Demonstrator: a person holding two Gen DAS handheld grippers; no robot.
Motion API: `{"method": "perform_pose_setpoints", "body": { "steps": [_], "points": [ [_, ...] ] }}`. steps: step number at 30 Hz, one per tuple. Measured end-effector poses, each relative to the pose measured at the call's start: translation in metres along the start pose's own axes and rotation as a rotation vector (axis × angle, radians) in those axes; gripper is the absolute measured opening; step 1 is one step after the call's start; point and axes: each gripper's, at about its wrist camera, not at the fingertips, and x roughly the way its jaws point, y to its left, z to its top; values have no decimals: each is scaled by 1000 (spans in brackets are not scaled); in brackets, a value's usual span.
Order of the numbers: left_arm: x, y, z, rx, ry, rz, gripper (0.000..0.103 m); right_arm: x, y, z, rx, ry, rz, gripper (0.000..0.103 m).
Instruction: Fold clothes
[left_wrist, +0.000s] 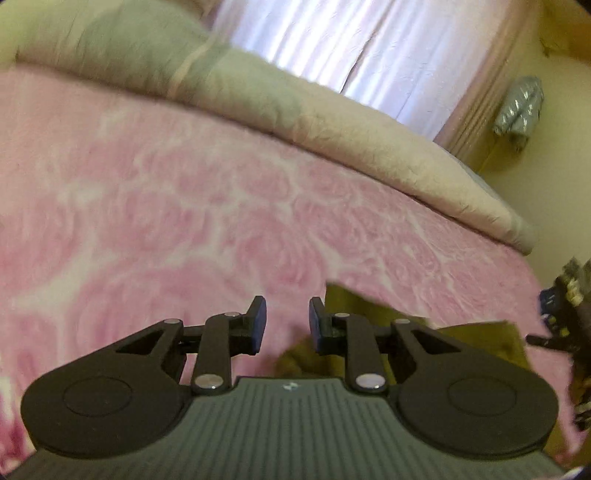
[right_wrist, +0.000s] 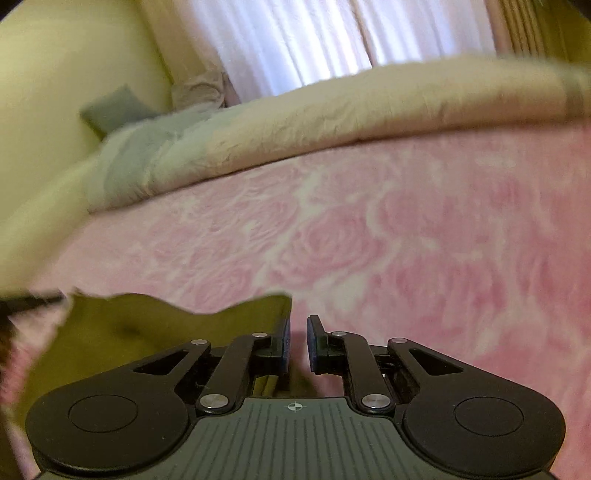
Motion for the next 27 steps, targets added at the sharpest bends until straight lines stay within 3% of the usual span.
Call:
{"method": "perform_pose_setpoints", "body": {
  "steps": [2,3,5,8,13,15,16,17,18,19,24,27],
  "points": [
    [-1,7,-1,-62,5,-45,25,-5,-15,-3,105,-12,53,17],
    [-1,8,0,-86,2,-72,26,-8,-20,-3,155,-22,75,41],
    [0,10,2,-134,-5,-124,34,-13,-26,-1,232,-59,130,78],
    [10,4,7,-121,9,-149,39,-16,-24,4,281,-96,191,78],
    [25,-3,1,-88,35,-159,40,5,-12,7,226,-44,150,77],
    [31,-6,-2,-74,46,-163,35,16,-10,5,220,-25,148,63],
    [34,-7,-4,-68,51,-165,25,18,-8,4,210,-21,149,58],
    [37,-9,-5,-61,56,-167,0,21,-6,3,201,-17,150,42],
    [36,-8,-5,-64,49,-171,1,23,-4,2,191,-13,151,10],
    [34,-7,-4,-69,37,-176,1,26,-2,2,182,-10,151,5],
    [20,1,-4,-65,-66,-163,1,7,-5,2,183,-134,113,2],
    [28,-8,-8,2,-48,-117,1,9,-1,2,162,-116,34,2]
  ]
}}
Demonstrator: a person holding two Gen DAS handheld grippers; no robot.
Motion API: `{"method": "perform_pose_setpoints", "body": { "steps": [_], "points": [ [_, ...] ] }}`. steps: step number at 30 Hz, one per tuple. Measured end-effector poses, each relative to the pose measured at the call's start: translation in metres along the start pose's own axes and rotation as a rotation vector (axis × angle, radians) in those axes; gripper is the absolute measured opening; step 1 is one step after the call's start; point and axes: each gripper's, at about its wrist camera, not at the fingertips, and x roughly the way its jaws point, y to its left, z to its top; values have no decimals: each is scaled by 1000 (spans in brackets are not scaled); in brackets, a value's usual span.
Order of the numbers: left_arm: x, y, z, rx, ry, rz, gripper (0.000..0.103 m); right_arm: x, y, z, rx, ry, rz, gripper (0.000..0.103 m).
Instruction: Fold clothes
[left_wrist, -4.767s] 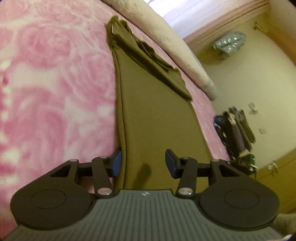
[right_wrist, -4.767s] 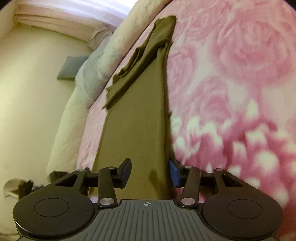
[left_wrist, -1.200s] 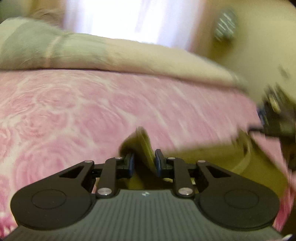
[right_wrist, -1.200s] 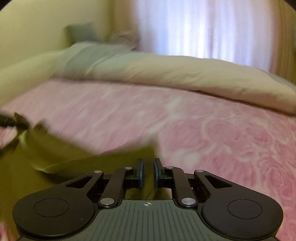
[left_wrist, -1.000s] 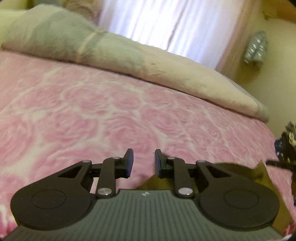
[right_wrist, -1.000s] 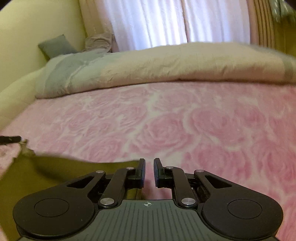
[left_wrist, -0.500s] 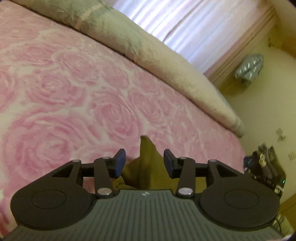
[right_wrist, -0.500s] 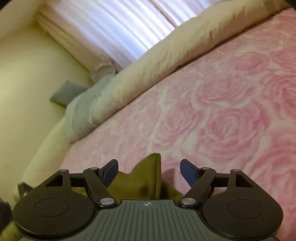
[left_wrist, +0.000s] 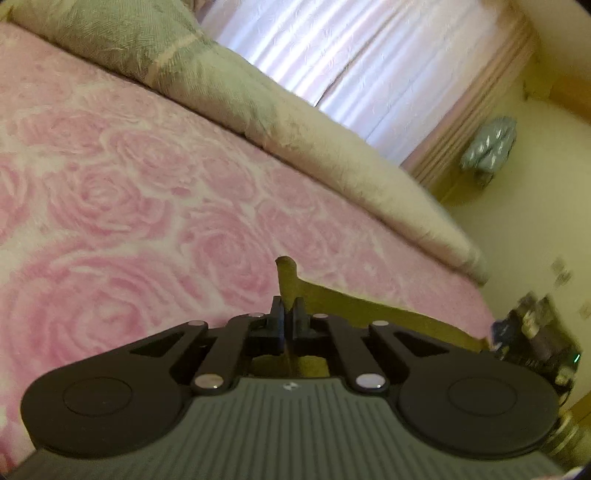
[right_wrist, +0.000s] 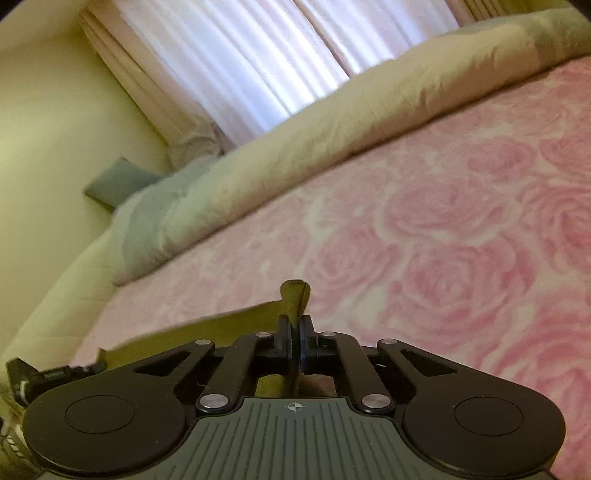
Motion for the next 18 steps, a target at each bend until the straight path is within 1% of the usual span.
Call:
{"method": "perform_pose_setpoints", "body": {
  "steps": [1,3,4,5,6,7,9,11,13,14,15,17,18],
  "points": [
    [4,-3,-2,28,10,16,1,1,2,-1,-8,6,-29,2],
    [12,-7,-6,51,25,51,2,2,5,-2,-24,19,-88,2],
    [15,-7,-7,56,31,67,5,3,6,-3,-32,26,-118,2],
    [16,-7,-7,56,34,89,10,4,8,-4,-40,32,-147,2],
    [17,-7,-7,55,36,113,12,4,9,-5,-48,38,-177,3],
    [16,-7,-6,52,32,134,15,5,11,-5,-56,45,-206,3],
    [6,-9,-4,39,5,183,17,7,14,-7,-72,57,-265,3],
    [-7,-20,-3,65,-25,188,17,8,17,-8,-88,69,-324,3],
    [-20,-34,-3,97,-55,185,17,-5,30,-8,-127,8,-342,3],
    [-26,-45,-6,135,-58,168,17,-11,39,-9,-139,-13,-323,3],
    [-29,-56,-9,171,-51,148,17,-15,49,-11,-151,-26,-286,3],
    [-25,-75,-19,216,-10,104,17,-15,68,-19,-179,-25,-209,3],
    [-21,-81,-24,236,9,96,17,-11,79,-26,-200,-4,-170,4]
  ]
}}
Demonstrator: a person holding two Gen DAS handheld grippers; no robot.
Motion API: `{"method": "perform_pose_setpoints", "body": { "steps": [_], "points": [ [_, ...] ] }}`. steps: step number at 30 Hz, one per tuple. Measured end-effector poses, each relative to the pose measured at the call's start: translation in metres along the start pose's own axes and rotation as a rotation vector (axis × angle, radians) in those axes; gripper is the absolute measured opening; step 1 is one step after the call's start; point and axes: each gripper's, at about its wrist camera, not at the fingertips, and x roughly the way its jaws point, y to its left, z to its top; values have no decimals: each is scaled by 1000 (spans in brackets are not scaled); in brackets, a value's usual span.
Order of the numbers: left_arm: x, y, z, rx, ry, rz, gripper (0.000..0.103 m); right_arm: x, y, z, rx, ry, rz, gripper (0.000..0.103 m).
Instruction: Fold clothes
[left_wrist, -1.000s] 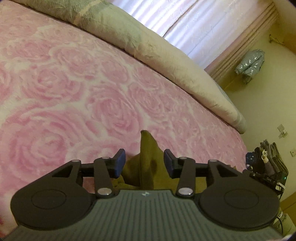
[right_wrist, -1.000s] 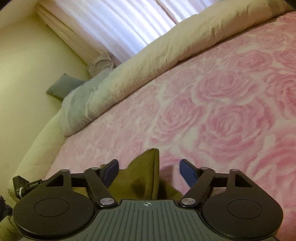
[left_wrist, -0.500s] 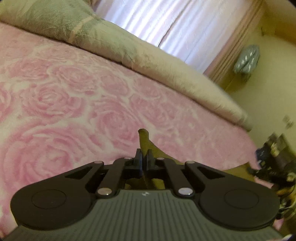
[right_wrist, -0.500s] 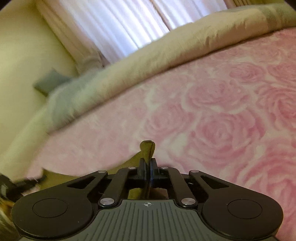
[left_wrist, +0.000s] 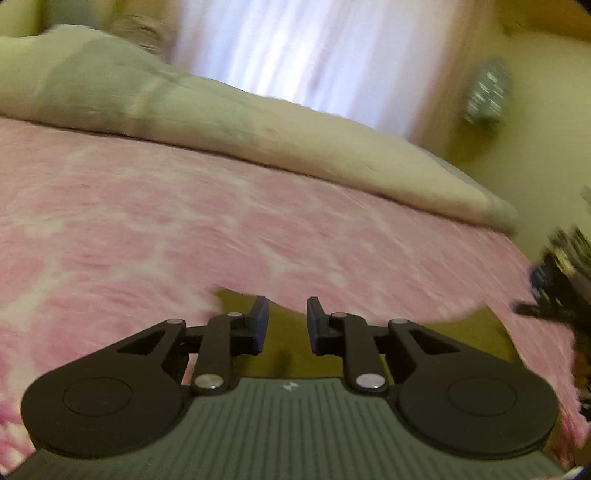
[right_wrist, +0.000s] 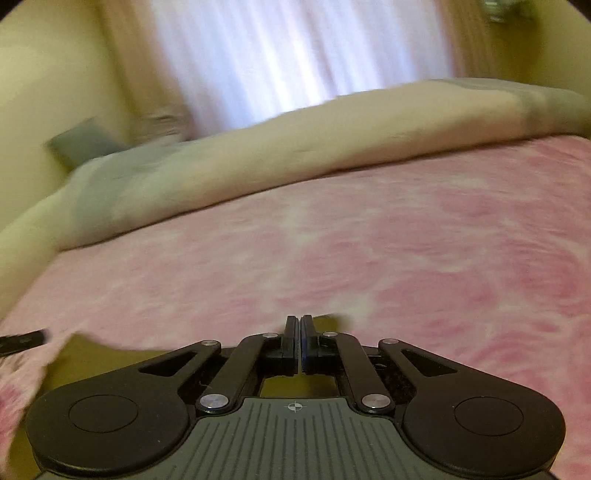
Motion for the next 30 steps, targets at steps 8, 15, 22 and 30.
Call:
{"method": "perform_pose_setpoints", "body": {
  "steps": [8,15,22,30],
  "points": [
    [17,16,-34,6,48,95,3,25,-2,-35,-6,117,-56,3],
    [-74,21,-56,-193,-29,47,26,-64,-22,-47,137,2,-68,4],
    [-127,30,-120,-450,-27,-10,35,-123,-22,-98,306,-40,39,89],
    [-121,25,-131,-442,-28,-55,32,-122,-18,-108,304,23,88,56]
  ]
}}
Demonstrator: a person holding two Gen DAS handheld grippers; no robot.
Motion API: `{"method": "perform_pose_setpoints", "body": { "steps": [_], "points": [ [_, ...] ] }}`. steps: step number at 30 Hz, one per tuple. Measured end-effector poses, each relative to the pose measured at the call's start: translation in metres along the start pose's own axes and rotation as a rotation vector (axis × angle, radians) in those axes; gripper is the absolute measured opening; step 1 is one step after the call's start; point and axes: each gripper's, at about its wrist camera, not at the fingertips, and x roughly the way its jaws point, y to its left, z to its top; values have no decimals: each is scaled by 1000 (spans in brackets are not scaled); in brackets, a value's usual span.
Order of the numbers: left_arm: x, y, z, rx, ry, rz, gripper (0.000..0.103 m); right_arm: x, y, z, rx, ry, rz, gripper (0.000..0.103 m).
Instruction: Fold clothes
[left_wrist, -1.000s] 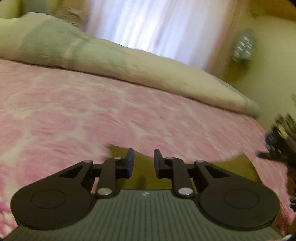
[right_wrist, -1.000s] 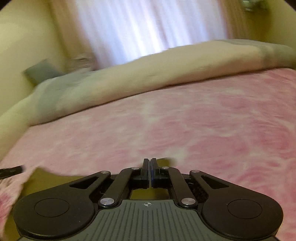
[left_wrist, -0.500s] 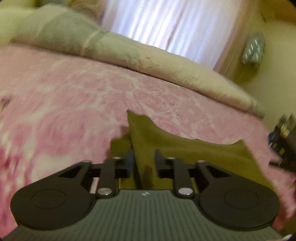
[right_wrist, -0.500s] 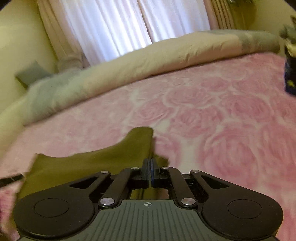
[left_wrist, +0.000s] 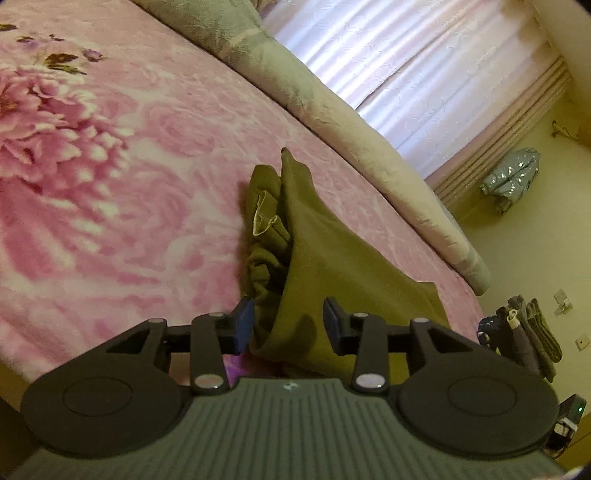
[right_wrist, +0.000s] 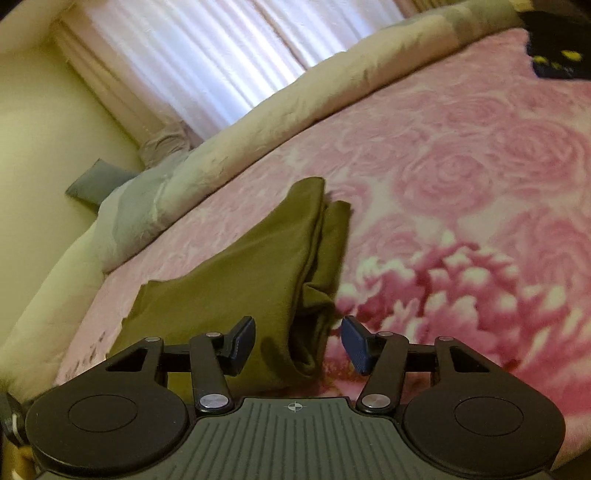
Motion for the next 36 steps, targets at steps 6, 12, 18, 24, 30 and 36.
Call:
{"method": "perform_pose_setpoints", "body": {
  "steps": [6,12,18,24,30,36],
  "points": [
    [2,0,-1,39,11,-33,2,11,1,-7,-16,33,58,1],
    [-18,11,-3,20,-12,-80,1,-8,-2,-14,-25,6,84,1],
    [-16,14,-15,50,9,-39,2,-13,-8,-29,-4,30,45,1],
    [-18,2,-9,132,13,59,8,-10,7,-26,-103,57,-72,2],
    [-30,-18,21,178,-105,196,13,-22,36,-14,-262,-75,-236,74],
    [27,-70,23,381,-28,122,13,20,76,-3,-372,-97,-180,62]
  ]
}}
